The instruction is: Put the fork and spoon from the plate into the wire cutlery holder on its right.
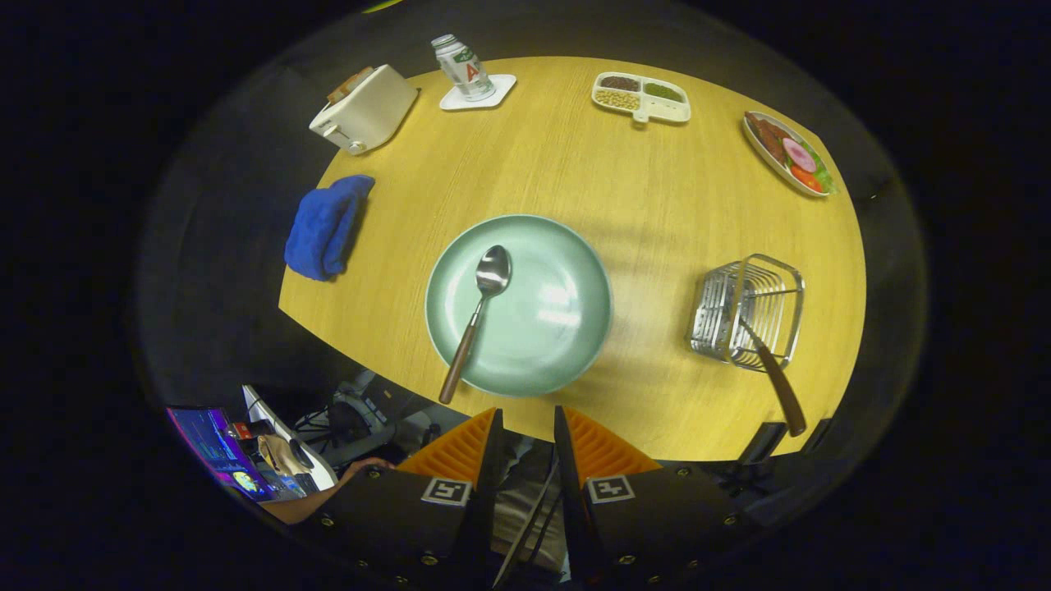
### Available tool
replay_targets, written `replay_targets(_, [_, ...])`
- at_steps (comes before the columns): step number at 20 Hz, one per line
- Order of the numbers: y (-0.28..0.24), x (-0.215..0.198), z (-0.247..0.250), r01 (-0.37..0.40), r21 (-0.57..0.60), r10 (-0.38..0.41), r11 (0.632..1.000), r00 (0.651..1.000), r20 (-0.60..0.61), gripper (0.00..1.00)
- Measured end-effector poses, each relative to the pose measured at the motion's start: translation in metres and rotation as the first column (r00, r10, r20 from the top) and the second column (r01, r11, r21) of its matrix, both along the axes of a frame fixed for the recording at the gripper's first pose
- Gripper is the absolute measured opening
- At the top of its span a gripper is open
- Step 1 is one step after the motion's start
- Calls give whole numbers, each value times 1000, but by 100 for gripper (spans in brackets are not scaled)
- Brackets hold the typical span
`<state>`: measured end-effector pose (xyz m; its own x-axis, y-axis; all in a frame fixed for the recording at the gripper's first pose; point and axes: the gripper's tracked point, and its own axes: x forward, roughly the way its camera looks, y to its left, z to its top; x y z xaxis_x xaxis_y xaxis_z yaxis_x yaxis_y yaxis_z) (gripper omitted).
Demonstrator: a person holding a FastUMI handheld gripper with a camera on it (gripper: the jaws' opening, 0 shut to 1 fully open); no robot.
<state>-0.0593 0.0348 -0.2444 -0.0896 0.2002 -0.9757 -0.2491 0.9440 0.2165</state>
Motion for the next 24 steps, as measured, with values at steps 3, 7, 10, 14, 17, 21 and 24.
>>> replay_targets(3, [25,-8,-16,-24,8,24,1000,999,-24,37])
replay_targets(7, [50,-8,-44,-1,29,3,1000,999,-49,37])
replay_targets(10, [66,-2,-61,23,44,-21,999,998,-54,37])
replay_targets(14, [77,-5,-84,45,38,-42,998,996,-81,37])
replay_targets(17, [73,-8,-100,32,3,-31,999,996,-89,37])
replay_targets(21, [74,-14,-113,29,2,-28,1000,993,-111,37])
replay_targets(24, [62,-9,-114,13,-21,-15,1000,995,-95,38])
